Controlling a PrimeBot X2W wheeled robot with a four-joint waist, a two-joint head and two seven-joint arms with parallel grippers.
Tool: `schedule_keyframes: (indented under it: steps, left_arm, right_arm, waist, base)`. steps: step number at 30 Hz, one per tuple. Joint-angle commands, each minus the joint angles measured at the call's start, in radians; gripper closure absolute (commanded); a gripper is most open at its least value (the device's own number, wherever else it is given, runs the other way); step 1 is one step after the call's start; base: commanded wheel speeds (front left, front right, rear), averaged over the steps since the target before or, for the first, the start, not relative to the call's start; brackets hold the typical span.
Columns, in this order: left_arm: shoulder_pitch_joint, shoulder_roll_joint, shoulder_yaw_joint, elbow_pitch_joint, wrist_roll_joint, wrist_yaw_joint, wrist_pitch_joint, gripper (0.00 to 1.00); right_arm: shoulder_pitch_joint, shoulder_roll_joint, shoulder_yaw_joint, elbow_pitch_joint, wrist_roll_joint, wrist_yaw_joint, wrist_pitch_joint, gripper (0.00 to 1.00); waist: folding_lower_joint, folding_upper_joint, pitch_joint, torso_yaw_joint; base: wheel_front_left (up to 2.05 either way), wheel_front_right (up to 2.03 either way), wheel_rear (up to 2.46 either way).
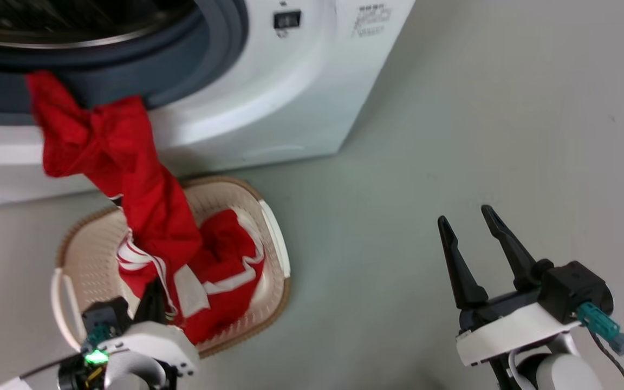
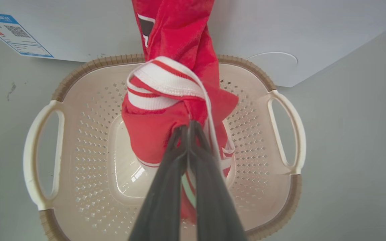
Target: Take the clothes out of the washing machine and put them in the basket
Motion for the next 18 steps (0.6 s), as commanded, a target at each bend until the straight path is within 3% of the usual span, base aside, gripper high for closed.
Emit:
schedule_keyframes:
  steps: [1, 18]
  left_arm:
    - [-0.085, 0.024, 0.030, 0.091, 0.007, -0.005, -0.003, 1.00]
    - [-0.305, 0.098, 0.146, 0.369, -0.007, 0.018, -0.003, 1.00]
  right_arm:
    - [-0.043, 0.001, 0.013, 0.017, 0.013, 0.000, -0.024, 0.00]
    - [-0.137, 0.001, 0.056, 0.049, 0.036, 0.000, -0.082, 0.00]
  waist:
    - [-0.0002, 0.0000, 0.134, -0.068]
    - [-0.0002, 0.0000, 0.343, -0.132]
  base:
    - [0.00, 0.00, 0.00]
    - [0.00, 0.00, 0.00]
